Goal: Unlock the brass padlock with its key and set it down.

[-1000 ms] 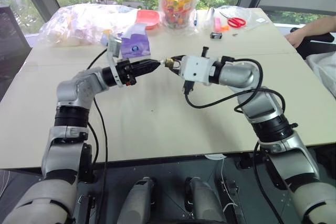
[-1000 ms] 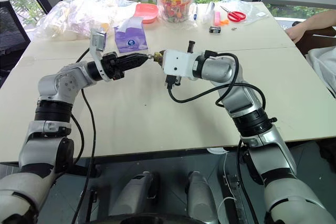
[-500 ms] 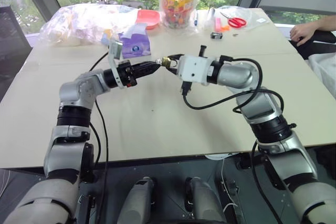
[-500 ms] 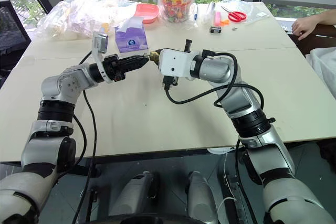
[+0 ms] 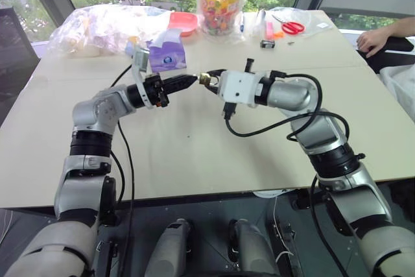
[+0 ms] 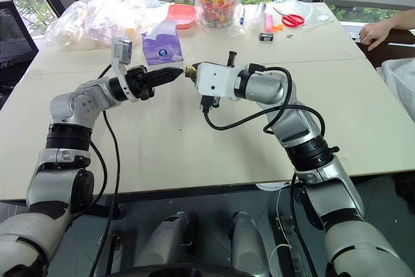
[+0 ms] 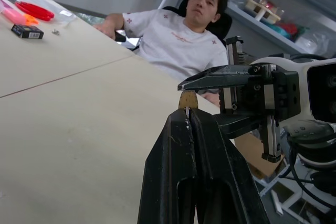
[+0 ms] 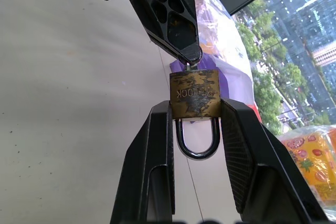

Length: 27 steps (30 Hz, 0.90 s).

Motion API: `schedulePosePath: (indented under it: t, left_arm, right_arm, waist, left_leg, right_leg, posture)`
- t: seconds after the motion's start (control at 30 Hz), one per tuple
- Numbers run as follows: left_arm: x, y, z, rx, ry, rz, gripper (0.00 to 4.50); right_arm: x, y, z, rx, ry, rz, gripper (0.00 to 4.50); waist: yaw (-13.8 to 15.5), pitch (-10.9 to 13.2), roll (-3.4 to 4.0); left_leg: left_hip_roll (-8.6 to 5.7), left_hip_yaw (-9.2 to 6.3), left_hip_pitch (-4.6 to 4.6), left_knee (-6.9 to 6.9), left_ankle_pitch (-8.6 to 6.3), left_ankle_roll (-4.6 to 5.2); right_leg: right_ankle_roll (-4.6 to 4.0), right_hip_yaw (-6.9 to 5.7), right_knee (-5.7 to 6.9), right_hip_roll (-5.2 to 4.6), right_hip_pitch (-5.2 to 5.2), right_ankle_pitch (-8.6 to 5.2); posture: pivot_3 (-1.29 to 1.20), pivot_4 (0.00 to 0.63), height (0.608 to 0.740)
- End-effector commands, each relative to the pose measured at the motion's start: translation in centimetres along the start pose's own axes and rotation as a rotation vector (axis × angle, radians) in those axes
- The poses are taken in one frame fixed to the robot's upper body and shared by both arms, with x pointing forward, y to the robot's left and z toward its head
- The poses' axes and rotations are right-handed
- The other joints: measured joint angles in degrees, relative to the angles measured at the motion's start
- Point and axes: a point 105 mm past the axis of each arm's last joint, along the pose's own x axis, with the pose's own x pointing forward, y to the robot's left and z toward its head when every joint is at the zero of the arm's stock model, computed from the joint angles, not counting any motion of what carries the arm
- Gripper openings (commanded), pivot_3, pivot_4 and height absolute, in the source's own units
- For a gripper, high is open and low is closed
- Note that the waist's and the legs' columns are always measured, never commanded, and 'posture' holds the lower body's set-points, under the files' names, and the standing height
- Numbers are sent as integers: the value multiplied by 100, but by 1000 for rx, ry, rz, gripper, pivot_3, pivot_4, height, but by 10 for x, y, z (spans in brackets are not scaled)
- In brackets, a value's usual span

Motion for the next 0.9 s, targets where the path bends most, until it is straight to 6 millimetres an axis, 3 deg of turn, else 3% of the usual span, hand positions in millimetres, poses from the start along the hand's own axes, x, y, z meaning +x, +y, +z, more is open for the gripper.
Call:
schedulePosePath:
  t: [0.03, 0.33, 0.6, 0.67, 0.77, 0.83, 0.9]
  left_arm:
    - [4, -6, 14, 83, -8, -8, 15]
    - [20, -9, -4, 705, 278, -15, 15]
    - [20, -14, -12, 892, 327, -86, 15]
    - [18, -11, -15, 858, 351, -82, 15]
    - [14, -7, -6, 531, 288, -37, 15]
    - [8, -16, -1, 370, 261, -87, 574]
    - [4, -16, 1, 317, 265, -74, 1302]
  right_arm:
    - [-2, -8, 17, -37, -54, -32, 677]
    - [-4, -4, 16, 3, -48, 5, 677]
    - [-4, -2, 15, 23, -43, 24, 677]
    - [-4, -2, 15, 23, -42, 23, 677]
    - [-4, -3, 15, 9, -41, 16, 677]
    - [-4, -5, 15, -1, -39, 9, 677]
    - [-4, -5, 15, -9, -37, 4, 677]
  waist:
    - [2, 0, 0]
    - [10, 0, 0]
    - [8, 0, 0]
    - [7, 0, 0]
    - [14, 0, 0]
    - [-2, 0, 0]
    - [-12, 0, 0]
  left_leg:
    - [0, 0, 0, 0, 0, 0]
    - [0, 1, 0, -4, -1, -1]
    - [1, 1, 0, -4, -2, 1]
    - [1, 1, 0, -4, -2, 2]
    - [1, 1, -1, -1, -2, 3]
    - [0, 0, -3, 2, -2, 5]
    - [0, 0, -4, 3, -3, 7]
  right_leg:
    - [0, 0, 0, 0, 0, 0]
    - [-2, 1, -5, -1, 0, 0]
    - [-2, 0, -7, -2, -2, 0]
    - [-2, 0, -7, -2, -2, 0]
    - [0, -2, -5, -1, 0, 0]
    - [2, -3, -3, 0, 1, -1]
    - [5, -3, -1, 1, 1, -2]
  posture:
    - [0, 150, 740]
    - [0, 150, 740]
    - [0, 150, 740]
    - [0, 150, 740]
    - [0, 150, 740]
    - [0, 150, 740]
    - [0, 150, 740]
